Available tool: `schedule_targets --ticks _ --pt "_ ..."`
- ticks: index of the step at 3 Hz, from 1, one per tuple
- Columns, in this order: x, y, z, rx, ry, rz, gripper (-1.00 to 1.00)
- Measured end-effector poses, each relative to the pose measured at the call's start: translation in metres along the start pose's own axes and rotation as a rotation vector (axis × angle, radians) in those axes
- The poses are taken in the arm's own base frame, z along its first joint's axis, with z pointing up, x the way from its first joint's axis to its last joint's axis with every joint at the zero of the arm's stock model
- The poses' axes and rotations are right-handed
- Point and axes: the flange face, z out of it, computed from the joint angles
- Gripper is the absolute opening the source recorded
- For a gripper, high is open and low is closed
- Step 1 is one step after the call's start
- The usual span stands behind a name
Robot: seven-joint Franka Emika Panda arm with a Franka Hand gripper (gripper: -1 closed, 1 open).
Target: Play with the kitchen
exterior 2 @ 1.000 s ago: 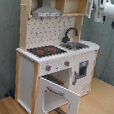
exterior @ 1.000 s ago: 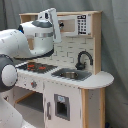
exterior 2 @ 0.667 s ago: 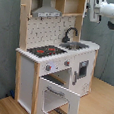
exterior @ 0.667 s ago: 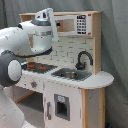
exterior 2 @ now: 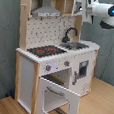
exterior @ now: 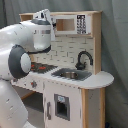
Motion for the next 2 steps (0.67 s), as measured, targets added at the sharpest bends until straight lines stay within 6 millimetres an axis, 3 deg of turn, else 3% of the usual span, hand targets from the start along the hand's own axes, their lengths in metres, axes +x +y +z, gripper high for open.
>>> schedule_targets --ticks 2 --pt "0.027 -0.012 0.034 0.045 0.032 -0.013 -1.00"
